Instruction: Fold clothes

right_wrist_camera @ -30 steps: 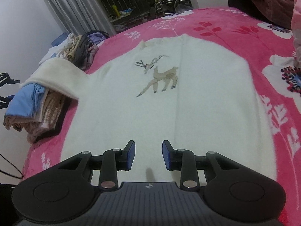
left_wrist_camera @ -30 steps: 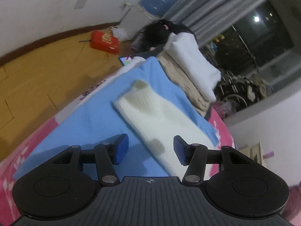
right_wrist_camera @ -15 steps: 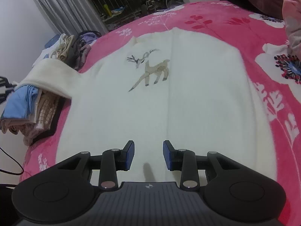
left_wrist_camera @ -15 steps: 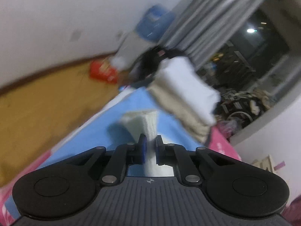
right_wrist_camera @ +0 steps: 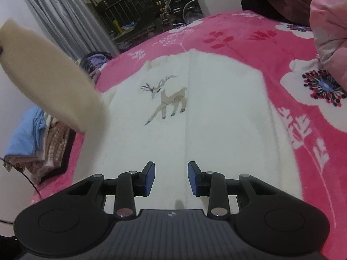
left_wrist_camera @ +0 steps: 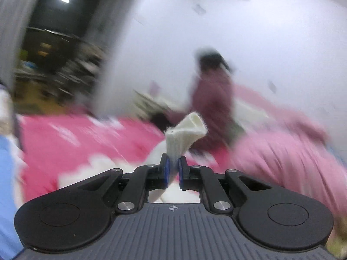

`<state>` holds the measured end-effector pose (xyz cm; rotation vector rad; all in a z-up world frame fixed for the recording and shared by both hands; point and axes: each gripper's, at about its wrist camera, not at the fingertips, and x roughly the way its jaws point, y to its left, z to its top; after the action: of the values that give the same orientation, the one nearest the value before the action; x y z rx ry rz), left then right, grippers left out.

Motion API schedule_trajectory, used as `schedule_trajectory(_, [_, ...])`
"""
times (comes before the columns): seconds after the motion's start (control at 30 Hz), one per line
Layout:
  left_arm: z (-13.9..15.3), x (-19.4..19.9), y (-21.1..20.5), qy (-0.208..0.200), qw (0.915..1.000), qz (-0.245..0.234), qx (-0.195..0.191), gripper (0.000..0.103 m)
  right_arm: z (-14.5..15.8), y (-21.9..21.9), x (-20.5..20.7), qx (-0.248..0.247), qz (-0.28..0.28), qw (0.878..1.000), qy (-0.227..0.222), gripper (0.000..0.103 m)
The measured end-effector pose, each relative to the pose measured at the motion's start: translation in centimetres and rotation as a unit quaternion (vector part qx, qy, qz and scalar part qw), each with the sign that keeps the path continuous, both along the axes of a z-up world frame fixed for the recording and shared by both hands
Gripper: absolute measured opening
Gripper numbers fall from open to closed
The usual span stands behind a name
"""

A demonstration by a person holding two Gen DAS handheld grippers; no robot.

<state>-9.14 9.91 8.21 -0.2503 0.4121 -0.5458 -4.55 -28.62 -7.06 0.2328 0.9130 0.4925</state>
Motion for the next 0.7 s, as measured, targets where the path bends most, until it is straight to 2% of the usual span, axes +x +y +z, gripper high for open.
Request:
schedule_trajectory(0.03, [-1.4,-0.5,-1.2,0.021,0.9992,-0.031,0.015,0.007,0.0,0.0,0.0,0.0,0.0,1.0,0.0,0.035])
schedule_trajectory(0.1, [-5.8,-1.4,-2.4,0.107,0.9897,-0.093,0.021,0.007,0.0,0.0,-0.1,0.001,-0.001,1.0,0.003,0.035])
schedule_trajectory(0.13, [-8.4,-1.8,-2.9,0.156,0.9802,-0.116,0.035,0.007,-0.1,0.1,-0.2,0.003,0.001,1.0,0.005,0.035])
schedule_trajectory(0.17, [-11.1,-2.6,-3.1,0.209,0.966,-0.142,0.054,0.008,-0.2,0.1,-0.2,0.006,0.002,1.0,0.007,0.035])
schedule_trajectory(0.2, [-13.8,-3.3,-3.4,0.261,0.9479,-0.168,0.073,0.008,-0.4,0.3,-0.2,0.007,0.005,1.0,0.01,0.036])
schedule_trajectory(0.3, [-18.9,-5.3,-2.3,0.351,0.9174,-0.155,0.107,0.013,-1.3,1.1,0.2,0.014,0.019,0.999,0.029,0.038])
schedule_trajectory(0.33, [-19.5,-5.7,-1.5,0.372,0.913,-0.14,0.093,0.018,-1.8,1.5,0.4,0.021,0.027,0.999,0.041,0.039])
schedule_trajectory(0.37, [-19.5,-6.0,-0.8,0.382,0.9121,-0.133,0.068,0.023,-2.2,2.0,0.7,0.028,0.035,0.998,0.053,0.039])
schedule_trajectory(0.43, [-19.0,-6.8,0.6,0.384,0.9163,-0.113,0.014,0.031,-3.1,3.1,1.2,0.044,0.055,0.995,0.078,0.041])
schedule_trajectory(0.53, [-18.5,-7.2,1.9,0.382,0.9202,-0.076,-0.04,0.034,-4.5,5.0,1.7,0.083,0.091,0.985,0.122,0.043])
schedule_trajectory(0.57, [-18.7,-7.3,2.0,0.385,0.9193,-0.065,-0.05,0.034,-4.9,5.6,1.8,0.097,0.103,0.98,0.139,0.043])
schedule_trajectory(0.63, [-19.1,-6.3,2.3,0.389,0.9186,-0.052,-0.044,0.034,-6.1,7.0,1.8,0.115,0.131,0.967,0.184,0.049])
schedule_trajectory(0.7, [-19.7,-6.3,2.0,0.393,0.9177,-0.051,-0.032,0.034,-7.1,8.3,1.3,0.104,0.149,0.959,0.216,0.049])
